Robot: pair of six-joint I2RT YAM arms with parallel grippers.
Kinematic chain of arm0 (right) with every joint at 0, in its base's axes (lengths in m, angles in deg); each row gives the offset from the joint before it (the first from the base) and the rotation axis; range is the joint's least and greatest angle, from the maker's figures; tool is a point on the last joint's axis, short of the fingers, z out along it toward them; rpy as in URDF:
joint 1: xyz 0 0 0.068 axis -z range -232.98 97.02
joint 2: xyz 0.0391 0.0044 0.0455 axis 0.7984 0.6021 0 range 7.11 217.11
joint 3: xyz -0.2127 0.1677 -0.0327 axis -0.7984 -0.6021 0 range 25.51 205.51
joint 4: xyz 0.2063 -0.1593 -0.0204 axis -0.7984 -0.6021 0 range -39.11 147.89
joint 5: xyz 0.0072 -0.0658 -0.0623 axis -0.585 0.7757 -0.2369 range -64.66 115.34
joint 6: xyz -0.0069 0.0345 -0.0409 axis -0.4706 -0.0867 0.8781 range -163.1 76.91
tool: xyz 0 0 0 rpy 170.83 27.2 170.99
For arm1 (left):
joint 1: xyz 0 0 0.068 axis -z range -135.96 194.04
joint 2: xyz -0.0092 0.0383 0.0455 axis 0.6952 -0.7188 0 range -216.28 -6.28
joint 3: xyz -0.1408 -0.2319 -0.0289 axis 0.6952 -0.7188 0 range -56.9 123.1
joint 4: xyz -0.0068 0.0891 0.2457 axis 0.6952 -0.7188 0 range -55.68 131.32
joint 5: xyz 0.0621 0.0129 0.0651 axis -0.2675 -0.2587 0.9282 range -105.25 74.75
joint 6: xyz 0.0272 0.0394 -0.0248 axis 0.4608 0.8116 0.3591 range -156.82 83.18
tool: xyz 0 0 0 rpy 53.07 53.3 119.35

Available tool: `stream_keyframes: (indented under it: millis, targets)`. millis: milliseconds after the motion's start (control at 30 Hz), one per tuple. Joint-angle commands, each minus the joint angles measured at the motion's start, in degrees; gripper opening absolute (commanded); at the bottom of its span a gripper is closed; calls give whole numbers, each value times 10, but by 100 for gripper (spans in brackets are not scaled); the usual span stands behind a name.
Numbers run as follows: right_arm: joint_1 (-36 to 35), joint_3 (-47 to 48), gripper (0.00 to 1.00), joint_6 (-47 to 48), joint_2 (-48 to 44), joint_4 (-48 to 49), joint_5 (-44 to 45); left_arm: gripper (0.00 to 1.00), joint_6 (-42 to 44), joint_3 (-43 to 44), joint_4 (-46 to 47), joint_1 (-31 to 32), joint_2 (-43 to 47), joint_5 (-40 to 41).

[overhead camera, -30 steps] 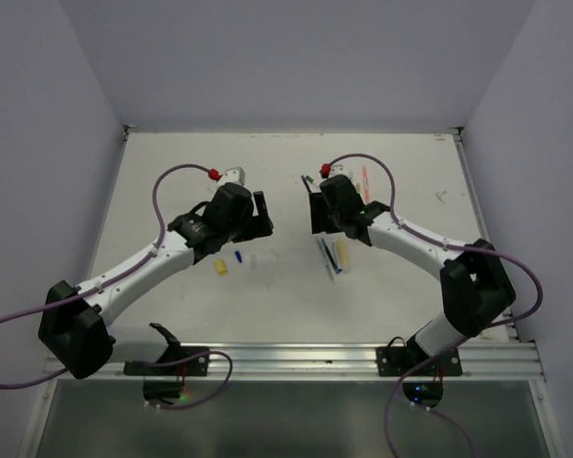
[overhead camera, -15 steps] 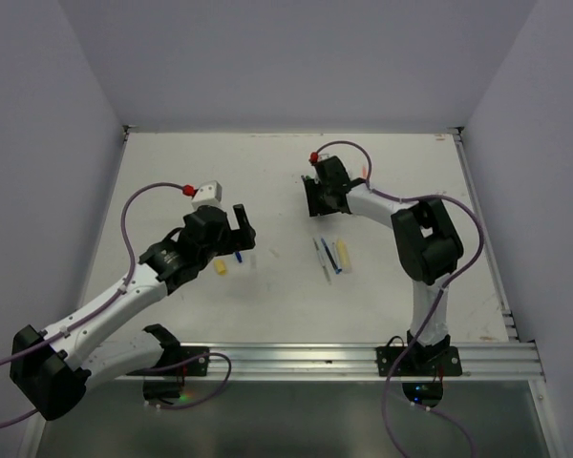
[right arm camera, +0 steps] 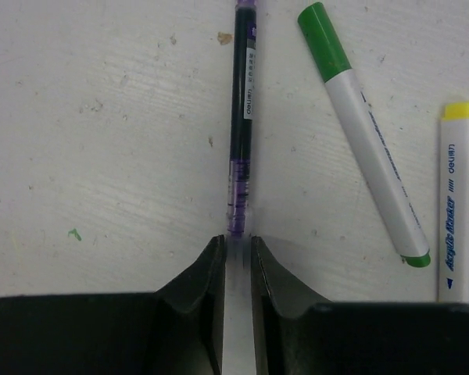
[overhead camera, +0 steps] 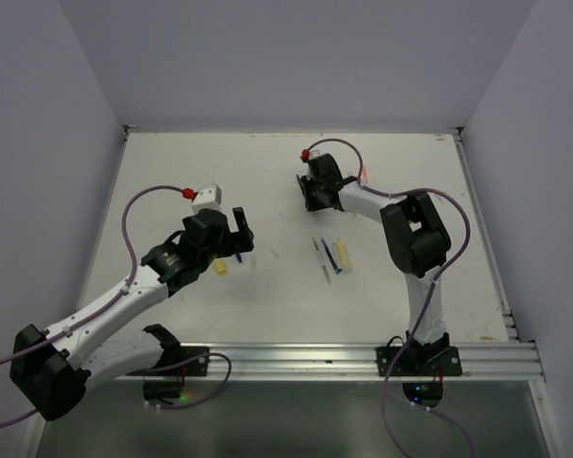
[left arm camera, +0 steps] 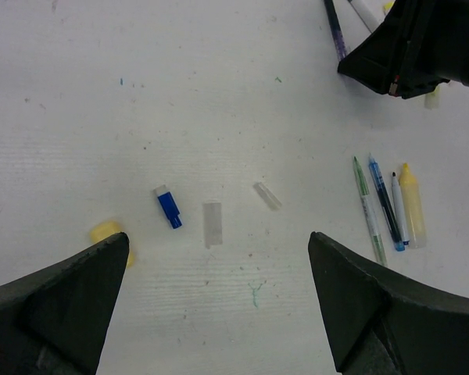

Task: Open the pen caps

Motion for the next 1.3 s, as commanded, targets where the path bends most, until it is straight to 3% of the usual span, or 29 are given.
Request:
stream_keyframes:
  millis: [0, 100, 300, 433, 633, 767, 900, 1133, 1267]
  targets:
    - [-21, 2, 14, -7, 26, -9, -3, 100, 13, -1, 33, -3, -4, 17]
    - [-46, -16, 0, -10, 10, -9, -6, 100, 16, -6, 42, -4, -1, 15]
    - [-89, -107, 0, -7, -102, 37, -59, 100, 42, -23, 89, -5, 16, -13]
    - [-98, -144, 0, 52, -190, 24, -133, 100, 146, -20, 130, -8, 36, -59]
    - [-97, -113, 0, 178, -267, -157, -246, 98, 327, 11, 151, -10, 62, -186]
    - [-97, -49, 0, 243, -284, -277, -282, 95, 434, 55, 95, -8, 50, -305]
    - [-94, -16, 0, 315, -307, -356, -307, 95, 545, 92, 25, -6, 31, -345]
    - [-79, 33, 0, 404, -314, -460, -358, 85, 619, 104, -3, 1, 23, -482]
    - [-77, 44, 0, 441, -315, -489, -399, 84, 647, 94, -17, 1, 27, -500]
